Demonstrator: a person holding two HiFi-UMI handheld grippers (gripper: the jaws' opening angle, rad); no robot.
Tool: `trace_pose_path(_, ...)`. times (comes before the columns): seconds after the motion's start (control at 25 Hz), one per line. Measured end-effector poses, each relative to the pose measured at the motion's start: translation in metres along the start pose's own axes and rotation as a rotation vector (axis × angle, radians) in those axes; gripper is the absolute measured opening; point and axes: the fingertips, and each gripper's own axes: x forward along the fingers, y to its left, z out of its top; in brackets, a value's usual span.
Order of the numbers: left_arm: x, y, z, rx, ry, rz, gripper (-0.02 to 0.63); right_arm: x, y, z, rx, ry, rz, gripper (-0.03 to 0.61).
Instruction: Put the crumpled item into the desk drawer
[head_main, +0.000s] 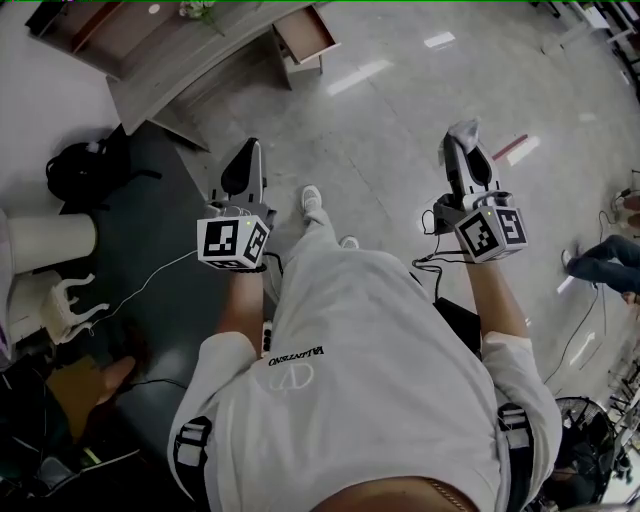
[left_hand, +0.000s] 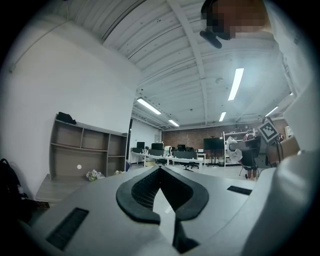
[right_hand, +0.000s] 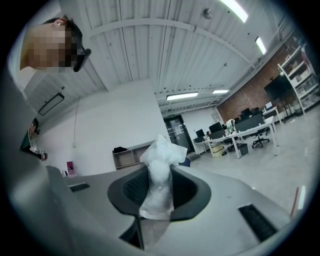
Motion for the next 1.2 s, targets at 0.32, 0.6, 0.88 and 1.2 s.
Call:
trace_pose_path(0.32,0.059,0.054,0.005,-0.003,-0.009,-0.009,0.003,0.076,-0.001,-0.002,-0.003,0.007,-0.005,0.088)
trace_pose_path(0.6,0.117,0.115,-0.005,-0.030,0.006,-0.032,0.003,0.163,0.010,-0.012,-0.008,0.029,-0.010,0.089)
trace_pose_path(0.88,0.162,0.175,-0.010,-0.050,0.011,-0.050,0.003,0.238,0.024,-0.016,-0.019,0.036,-0.019,0.087)
trace_pose_path(1.2,0.199,0.210,-0.015,-0.061,0.010,-0.090,0.003,0.294,0.038,-0.028,-0.026,0.056,-0.019,0.087)
